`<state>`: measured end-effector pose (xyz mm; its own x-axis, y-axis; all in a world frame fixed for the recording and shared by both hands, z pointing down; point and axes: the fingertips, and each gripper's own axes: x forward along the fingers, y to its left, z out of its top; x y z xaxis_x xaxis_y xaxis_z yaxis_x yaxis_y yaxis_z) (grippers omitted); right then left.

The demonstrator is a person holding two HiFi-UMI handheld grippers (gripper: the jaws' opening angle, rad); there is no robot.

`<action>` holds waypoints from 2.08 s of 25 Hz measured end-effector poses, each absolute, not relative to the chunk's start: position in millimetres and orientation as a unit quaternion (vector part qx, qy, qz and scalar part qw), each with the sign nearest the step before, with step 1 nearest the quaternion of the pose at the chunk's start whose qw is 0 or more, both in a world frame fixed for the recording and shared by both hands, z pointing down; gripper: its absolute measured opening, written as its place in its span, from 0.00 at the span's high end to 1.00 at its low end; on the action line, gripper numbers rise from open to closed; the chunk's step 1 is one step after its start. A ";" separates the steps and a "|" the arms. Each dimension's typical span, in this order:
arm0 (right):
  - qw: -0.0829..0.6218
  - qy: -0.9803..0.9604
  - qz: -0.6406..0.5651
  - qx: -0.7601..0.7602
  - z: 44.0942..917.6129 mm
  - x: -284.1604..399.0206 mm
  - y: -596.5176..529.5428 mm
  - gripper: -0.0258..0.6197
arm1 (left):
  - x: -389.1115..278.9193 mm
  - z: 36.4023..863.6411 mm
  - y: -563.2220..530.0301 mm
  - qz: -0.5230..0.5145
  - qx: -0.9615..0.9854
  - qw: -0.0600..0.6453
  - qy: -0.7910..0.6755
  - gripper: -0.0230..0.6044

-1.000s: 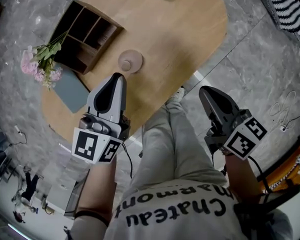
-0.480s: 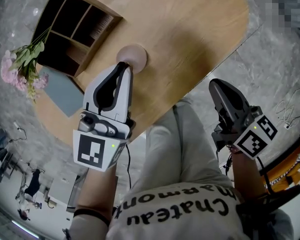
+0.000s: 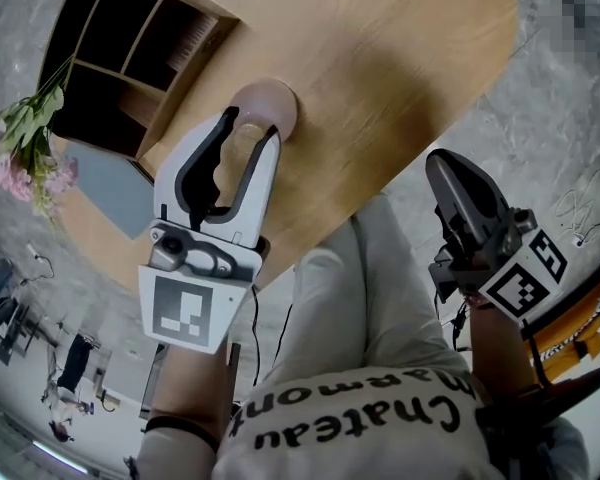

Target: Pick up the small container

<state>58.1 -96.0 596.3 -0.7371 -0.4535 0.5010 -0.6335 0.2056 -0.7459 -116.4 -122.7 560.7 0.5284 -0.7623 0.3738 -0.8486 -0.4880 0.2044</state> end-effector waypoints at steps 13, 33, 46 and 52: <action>0.096 -0.770 0.522 0.354 617.3 52.6 -98.8 0.94 | -104.9 592.1 -111.5 0.163 0.881 0.154 -0.417 0.66; 0.180 -0.745 0.508 0.392 620.5 65.5 -101.1 0.94 | -101.0 598.3 -120.6 0.202 0.885 0.127 -0.399 0.72; 0.204 -0.741 0.488 0.413 562.5 63.5 -120.9 0.94 | -105.4 604.0 -119.2 0.241 0.875 0.157 -0.390 0.72; 0.202 -0.754 0.474 0.408 533.2 51.3 -132.7 0.94 | -102.2 603.1 -122.0 0.258 0.879 0.153 -0.370 0.72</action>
<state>51.3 -132.7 533.2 -0.5858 -0.4234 0.6911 -0.8062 0.2170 -0.5504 -102.2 -122.0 603.1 0.5937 -0.5719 0.5661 -0.7293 -0.6797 0.0783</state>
